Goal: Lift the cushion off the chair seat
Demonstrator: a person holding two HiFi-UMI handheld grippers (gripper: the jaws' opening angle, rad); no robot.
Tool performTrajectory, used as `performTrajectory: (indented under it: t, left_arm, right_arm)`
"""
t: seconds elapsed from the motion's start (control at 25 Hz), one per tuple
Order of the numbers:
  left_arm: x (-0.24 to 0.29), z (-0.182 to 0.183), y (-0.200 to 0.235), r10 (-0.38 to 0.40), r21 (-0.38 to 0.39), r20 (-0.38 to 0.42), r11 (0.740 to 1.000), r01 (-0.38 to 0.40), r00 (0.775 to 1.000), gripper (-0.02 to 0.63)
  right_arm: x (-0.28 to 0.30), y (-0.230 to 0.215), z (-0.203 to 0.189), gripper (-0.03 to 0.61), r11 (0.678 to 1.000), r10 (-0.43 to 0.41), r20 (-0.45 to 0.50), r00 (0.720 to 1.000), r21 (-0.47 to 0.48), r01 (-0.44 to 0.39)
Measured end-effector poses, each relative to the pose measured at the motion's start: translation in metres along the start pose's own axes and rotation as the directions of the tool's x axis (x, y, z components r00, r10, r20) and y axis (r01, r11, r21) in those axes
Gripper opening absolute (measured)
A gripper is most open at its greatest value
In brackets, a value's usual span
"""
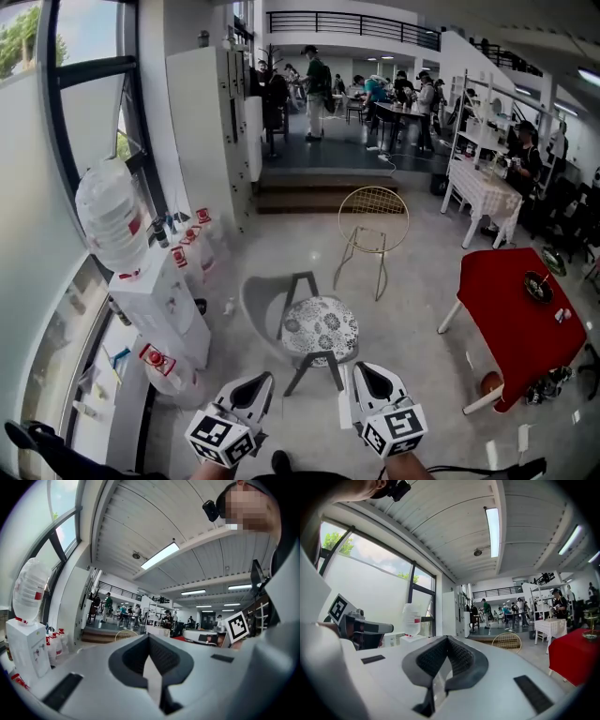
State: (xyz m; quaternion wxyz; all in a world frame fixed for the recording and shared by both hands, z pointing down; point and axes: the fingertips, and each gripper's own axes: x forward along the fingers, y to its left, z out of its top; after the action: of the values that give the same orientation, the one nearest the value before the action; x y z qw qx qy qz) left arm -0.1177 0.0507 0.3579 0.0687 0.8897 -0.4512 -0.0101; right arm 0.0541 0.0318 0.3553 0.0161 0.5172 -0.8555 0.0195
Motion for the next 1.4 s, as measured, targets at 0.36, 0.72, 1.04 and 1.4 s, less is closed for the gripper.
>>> performTrajectory:
  t: [0.36, 0.72, 1.04, 1.4]
  left_arm:
    - [0.012, -0.001, 0.058, -0.035, -0.023, 0.023, 0.999, 0.035, 0.999, 0.005]
    - [0.029, 0.006, 0.095, -0.09, -0.027, 0.03, 0.996, 0.091, 0.996, 0.005]
    - [0.045, 0.006, 0.114, -0.114, -0.039, 0.018, 0.993, 0.115, 0.993, 0.005]
    - [0.093, 0.008, 0.129, -0.123, -0.03, -0.003, 0.992, 0.123, 0.992, 0.005]
  right_arm:
    - [0.063, 0.02, -0.006, 0.008, 1.0, 0.011, -0.045, 0.999, -0.016, -0.012]
    - [0.104, 0.027, 0.002, 0.007, 0.999, -0.02, -0.048, 0.999, -0.034, 0.019]
    - [0.123, 0.02, -0.001, 0.008, 0.998, -0.052, -0.066, 0.996, -0.037, 0.05]
    - [0.156, -0.018, -0.002, 0.008, 0.997, -0.069, -0.046, 0.997, -0.021, 0.069]
